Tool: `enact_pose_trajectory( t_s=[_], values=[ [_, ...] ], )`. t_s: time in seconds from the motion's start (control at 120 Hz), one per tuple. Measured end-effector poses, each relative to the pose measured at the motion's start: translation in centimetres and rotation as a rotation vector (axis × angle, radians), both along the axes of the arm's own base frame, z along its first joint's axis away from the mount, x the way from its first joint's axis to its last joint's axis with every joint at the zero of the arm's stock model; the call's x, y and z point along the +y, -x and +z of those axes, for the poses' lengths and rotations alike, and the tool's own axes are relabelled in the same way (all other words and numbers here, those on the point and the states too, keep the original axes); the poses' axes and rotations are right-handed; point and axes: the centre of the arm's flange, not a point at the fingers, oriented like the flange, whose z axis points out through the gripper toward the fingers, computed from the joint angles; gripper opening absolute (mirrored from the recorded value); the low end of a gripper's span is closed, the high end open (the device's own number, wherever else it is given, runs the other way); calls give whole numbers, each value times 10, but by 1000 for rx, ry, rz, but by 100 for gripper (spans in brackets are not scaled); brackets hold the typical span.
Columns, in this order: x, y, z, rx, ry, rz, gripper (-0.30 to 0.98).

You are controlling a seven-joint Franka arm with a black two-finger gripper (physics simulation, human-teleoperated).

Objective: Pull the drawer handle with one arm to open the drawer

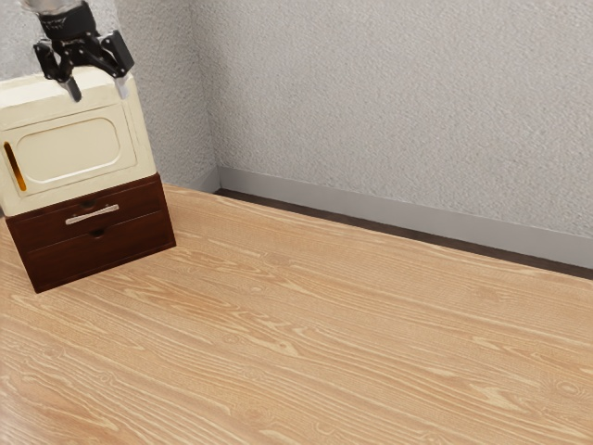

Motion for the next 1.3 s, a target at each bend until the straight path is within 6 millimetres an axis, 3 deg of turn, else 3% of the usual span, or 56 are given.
enact_pose_trajectory(
  t_s=[0.05,0.15,0.25,0.275,0.35,0.45,0.675,1.008,1.067,1.142,1.2,1.3],
  values=[
    [-13,-5,1,-12,-1,-30,68],
    [-1,-5,2,-30,-4,-20,68],
    [1,-1,27,-84,-21,-23,68],
    [-1,2,36,-100,-26,-25,68],
    [-16,38,97,-199,-57,-35,69],
    [-37,50,115,-222,-62,-68,69],
    [-65,34,108,-232,-56,-117,69],
    [-43,15,84,-200,-50,-75,69],
    [-41,13,66,-151,-42,-72,69],
    [-43,30,46,-85,-27,-69,69],
    [-48,55,18,-35,-18,-66,69],
    [-76,104,-27,-15,-25,-93,69]
  ],
)
